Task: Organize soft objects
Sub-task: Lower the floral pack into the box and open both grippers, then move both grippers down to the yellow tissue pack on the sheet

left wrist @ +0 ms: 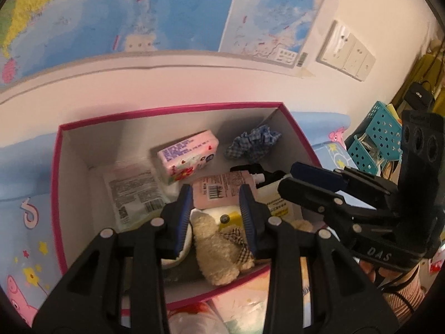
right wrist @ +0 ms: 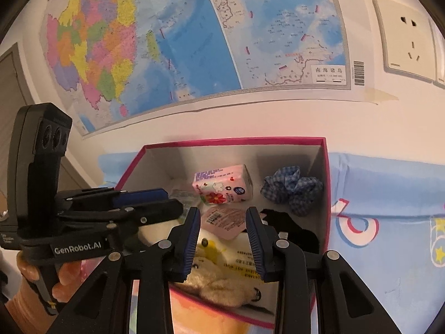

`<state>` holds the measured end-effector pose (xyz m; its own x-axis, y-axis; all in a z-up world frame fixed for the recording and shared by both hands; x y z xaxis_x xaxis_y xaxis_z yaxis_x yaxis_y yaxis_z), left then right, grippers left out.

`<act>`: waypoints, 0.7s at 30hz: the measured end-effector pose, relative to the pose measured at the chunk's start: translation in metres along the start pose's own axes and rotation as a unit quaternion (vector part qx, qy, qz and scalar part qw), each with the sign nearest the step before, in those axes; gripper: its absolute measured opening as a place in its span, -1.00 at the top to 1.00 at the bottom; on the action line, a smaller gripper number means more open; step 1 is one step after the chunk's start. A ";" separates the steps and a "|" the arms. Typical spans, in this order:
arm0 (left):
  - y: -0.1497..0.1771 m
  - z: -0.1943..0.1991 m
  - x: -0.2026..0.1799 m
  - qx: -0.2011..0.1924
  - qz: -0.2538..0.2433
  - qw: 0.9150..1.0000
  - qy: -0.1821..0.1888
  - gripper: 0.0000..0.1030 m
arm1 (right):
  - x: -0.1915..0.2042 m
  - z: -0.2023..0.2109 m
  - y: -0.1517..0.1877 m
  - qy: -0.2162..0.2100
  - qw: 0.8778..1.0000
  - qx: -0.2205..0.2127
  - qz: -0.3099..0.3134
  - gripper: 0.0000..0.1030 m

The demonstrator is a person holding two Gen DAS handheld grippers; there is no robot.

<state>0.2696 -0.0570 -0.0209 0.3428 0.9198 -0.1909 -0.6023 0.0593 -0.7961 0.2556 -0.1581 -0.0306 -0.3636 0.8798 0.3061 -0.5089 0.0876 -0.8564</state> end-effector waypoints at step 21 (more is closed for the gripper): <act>0.057 0.118 -0.053 -0.072 -0.091 0.991 0.066 0.01 | 0.047 0.118 0.039 -0.099 0.994 -0.019 0.031 0.14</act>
<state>0.1320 -0.0570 0.0117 0.5342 0.8392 -0.1020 -0.4159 0.1558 -0.8960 0.1267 -0.1681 -0.0003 -0.5409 0.7756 0.3254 -0.4528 0.0575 -0.8898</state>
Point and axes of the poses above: each gripper's, at about its wrist camera, not at the fingertips, and z roughly against the way its jaws point, x to its left, y to its underside, the point moved 8 cm from there along -z, roughly the way its jaws point, and after that the axes turned 14 degrees about -x, right-handed, at the moved point
